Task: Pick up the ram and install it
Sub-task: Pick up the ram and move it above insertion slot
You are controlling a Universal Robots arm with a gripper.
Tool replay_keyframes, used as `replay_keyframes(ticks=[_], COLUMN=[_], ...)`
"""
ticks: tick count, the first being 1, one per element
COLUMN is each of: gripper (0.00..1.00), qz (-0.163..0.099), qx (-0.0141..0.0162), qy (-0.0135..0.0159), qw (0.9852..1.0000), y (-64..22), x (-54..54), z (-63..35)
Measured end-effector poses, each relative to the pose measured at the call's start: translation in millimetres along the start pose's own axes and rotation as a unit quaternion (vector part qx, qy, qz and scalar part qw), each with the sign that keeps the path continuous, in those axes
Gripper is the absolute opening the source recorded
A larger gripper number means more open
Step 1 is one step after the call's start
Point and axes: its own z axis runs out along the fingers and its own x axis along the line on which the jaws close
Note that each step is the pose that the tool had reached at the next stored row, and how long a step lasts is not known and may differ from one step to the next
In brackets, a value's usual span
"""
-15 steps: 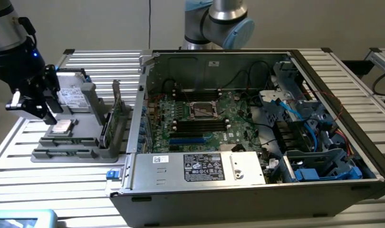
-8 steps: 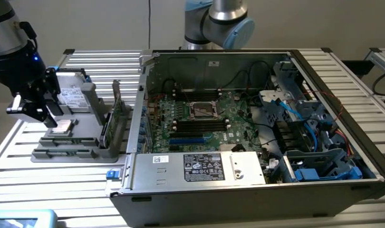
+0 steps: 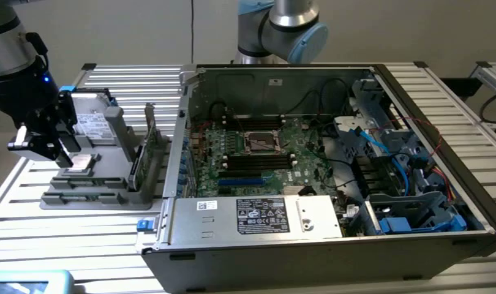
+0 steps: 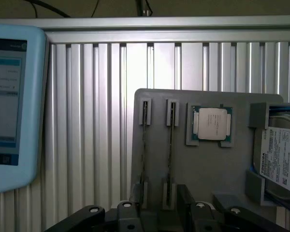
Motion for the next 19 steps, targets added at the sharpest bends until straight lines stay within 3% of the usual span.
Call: replay_keyframes(ticks=[6, 15, 19], gripper=[0.42, 0.42, 0.42], qz=[0.0, 0.018, 0.019], qx=[-0.0054, -0.0066, -0.0124], qy=[0.0003, 0.0003, 0.0006], qw=[1.0, 0.9998, 0.9997], y=[-0.5, -1.6, -4.6], x=[0.7, 1.4, 2.6], z=[5.3, 18.9, 23.3])
